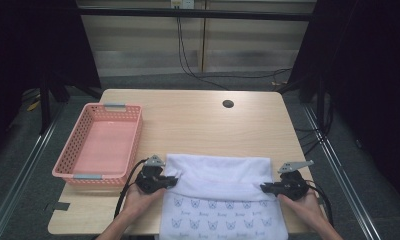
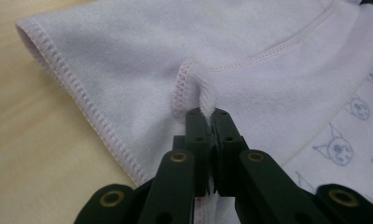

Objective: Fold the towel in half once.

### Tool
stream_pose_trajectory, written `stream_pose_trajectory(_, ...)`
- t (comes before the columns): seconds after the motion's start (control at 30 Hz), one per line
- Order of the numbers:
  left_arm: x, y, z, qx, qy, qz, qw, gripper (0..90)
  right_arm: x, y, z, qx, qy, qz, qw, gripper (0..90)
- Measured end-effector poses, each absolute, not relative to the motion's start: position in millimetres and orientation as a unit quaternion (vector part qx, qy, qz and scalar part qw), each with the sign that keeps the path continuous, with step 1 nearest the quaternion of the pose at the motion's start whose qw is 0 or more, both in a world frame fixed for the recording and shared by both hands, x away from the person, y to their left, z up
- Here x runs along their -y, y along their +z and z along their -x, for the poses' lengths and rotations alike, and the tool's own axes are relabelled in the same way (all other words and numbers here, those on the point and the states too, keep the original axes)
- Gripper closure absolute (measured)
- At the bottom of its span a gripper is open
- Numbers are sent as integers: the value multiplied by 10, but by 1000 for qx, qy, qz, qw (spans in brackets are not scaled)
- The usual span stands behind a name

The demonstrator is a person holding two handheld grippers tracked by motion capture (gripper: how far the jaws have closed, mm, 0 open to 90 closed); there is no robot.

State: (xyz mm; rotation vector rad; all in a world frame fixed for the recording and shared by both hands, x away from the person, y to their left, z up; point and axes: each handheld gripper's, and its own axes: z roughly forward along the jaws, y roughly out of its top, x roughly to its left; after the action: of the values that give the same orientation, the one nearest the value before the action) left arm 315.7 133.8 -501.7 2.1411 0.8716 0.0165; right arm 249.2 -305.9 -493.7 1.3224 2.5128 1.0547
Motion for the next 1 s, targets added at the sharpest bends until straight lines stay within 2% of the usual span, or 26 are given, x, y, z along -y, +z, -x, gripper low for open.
stream_pose_trajectory(0.13, -1280, -5018, -3349, -340, 24, -851, 400, 871, 3111, -4965, -2761, -824, 358, -434, 64, 861)
stream_pose_trajectory(0.23, -1235, -5012, -3652, -355, 33, -849, 391, 872, 3118, -4961, -2960, -821, 351, -444, 73, 861)
stream_pose_trajectory(0.47, -1192, -5031, -4073, -394, 58, -830, 391, 871, 3113, -4990, -3390, -810, 356, -457, 88, 861)
stream_pose_trajectory(0.57, -1200, -5048, -4206, -404, 65, -822, 395, 871, 3106, -5005, -3559, -805, 359, -463, 95, 861)
stream_pose_trajectory(0.77, -1167, -4992, -4441, -400, 83, -837, 363, 871, 3048, -5033, -3848, -788, 364, -483, 115, 861)
stream_pose_trajectory(1.0, -1159, -5023, -4695, -421, 88, -822, 373, 871, 3009, -5034, -4135, -777, 356, -503, 128, 862)
